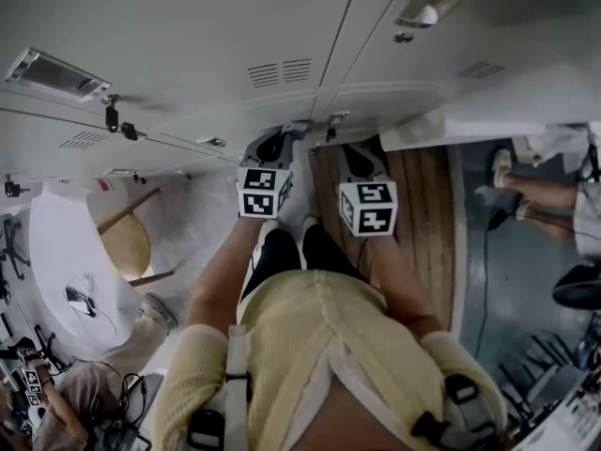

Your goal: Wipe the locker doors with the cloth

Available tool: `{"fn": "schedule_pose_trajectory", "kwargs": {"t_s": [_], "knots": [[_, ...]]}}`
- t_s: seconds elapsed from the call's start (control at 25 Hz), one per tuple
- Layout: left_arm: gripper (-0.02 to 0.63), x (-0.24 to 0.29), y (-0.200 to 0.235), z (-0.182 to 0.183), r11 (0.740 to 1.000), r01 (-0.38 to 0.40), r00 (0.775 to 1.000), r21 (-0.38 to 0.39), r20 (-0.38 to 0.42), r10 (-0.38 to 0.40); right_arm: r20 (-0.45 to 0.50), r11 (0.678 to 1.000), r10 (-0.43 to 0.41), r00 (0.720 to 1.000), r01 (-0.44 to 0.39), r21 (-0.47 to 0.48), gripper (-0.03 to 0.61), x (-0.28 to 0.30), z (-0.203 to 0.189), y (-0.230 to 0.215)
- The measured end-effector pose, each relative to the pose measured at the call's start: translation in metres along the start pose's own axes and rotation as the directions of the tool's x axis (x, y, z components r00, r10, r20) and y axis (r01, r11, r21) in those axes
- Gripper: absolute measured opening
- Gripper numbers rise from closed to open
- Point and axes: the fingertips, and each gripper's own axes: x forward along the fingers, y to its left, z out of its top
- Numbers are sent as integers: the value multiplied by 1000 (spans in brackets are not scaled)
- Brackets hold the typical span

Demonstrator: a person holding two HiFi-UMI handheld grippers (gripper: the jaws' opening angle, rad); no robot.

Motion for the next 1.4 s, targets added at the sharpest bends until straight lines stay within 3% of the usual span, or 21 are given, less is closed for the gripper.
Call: {"fn": "schedule_pose_trajectory", "kwargs": {"t_s": [0.16, 0.32, 0.68, 1.0, 1.24, 1.4], "knots": [[17, 0, -7, -2, 998, 56, 998, -3, 0, -56, -3, 1000, 6, 1000, -6, -6, 3, 1, 0, 1], [17, -12, -1, -6, 999, 49, 999, -13, 9, -49, -8, 1000, 24, 1000, -24, -15, 5, 4, 0, 8], [17, -66, 50, -47, 993, -88, 996, -77, -24, 86, -29, 992, 109, 994, -111, -57, 4, 21, -2, 44], [17, -110, 108, -84, 962, -243, 969, -125, -62, 237, -66, 978, 169, 983, -176, -109, 3, 38, -10, 78], [17, -121, 141, -106, 942, -311, 949, -127, -105, 299, -77, 968, 194, 978, -204, -147, 3, 49, -13, 95], [17, -113, 152, -117, 943, -316, 944, -107, -136, 301, -86, 966, 189, 978, -201, -163, 3, 48, -14, 96]]}}
